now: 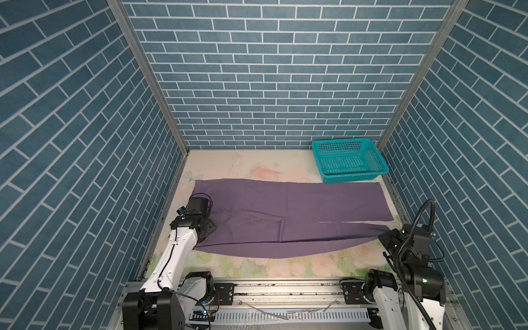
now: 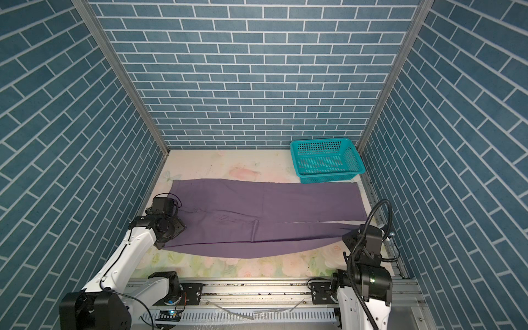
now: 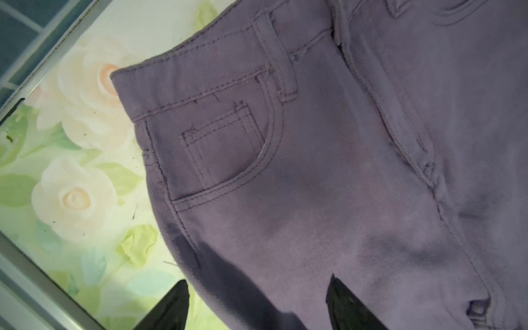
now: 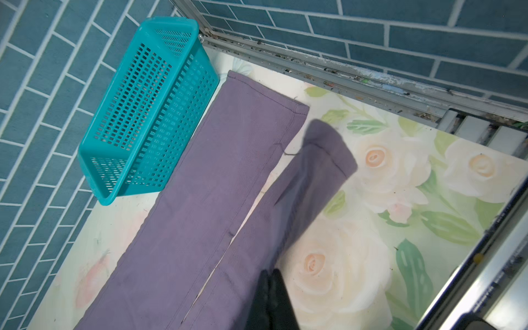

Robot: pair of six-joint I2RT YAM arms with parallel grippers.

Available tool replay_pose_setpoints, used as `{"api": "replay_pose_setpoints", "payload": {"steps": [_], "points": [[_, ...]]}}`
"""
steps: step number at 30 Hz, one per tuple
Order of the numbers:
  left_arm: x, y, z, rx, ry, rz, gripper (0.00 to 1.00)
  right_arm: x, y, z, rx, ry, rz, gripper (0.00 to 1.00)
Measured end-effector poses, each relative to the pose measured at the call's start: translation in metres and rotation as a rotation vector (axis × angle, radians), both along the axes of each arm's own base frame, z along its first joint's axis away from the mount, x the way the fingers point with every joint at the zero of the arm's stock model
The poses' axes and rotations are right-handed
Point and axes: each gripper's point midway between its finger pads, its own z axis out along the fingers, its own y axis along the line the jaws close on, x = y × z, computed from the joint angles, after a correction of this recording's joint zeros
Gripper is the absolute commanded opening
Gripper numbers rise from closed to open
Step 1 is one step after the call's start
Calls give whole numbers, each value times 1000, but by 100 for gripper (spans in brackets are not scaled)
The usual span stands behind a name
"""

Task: Fold and stack the trousers
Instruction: Smooth out the trousers at the center of the table, then move the trousers to the center of the table.

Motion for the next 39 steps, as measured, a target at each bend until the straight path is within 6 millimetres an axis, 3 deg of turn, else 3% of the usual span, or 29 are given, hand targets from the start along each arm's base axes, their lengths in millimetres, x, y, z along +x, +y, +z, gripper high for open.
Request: {"api": "replay_pose_setpoints", "payload": {"steps": [3,5,6,8,10,12,15,16,18,20,23,26,30,35,39], "points": [[-8,1,-1,2,34,10,76,-9,4,-12,33,-13,-10,4],[-16,2,-2,9,64,20,76,-14,7,-19,63,-21,-17,32],[-20,3,-1,12,74,25,76,-16,8,-20,74,-26,-17,40],[-24,5,6,23,73,37,75,-20,10,-18,87,-51,-20,49],[-25,8,18,37,49,46,74,-24,10,-13,90,-61,-24,50],[-24,10,31,47,19,56,71,-27,10,0,83,-87,-26,46],[-23,9,41,52,-3,57,58,-27,11,29,56,-148,-1,8],[-23,7,42,52,-3,48,51,-23,13,35,50,-155,20,0],[-22,-2,39,53,15,4,40,-9,22,39,71,-125,85,0],[-17,-21,33,61,51,-82,35,16,35,25,121,-31,179,0],[-1,-56,31,93,94,-237,38,40,54,-9,195,121,302,0],[20,-93,31,121,95,-366,52,42,71,-41,213,265,412,0],[46,-128,19,140,115,-443,53,43,94,-67,188,373,545,0],[65,-145,-6,162,155,-461,54,45,94,-122,209,515,535,0],[75,-144,-10,189,148,-451,56,60,80,-146,247,553,461,0]]}}
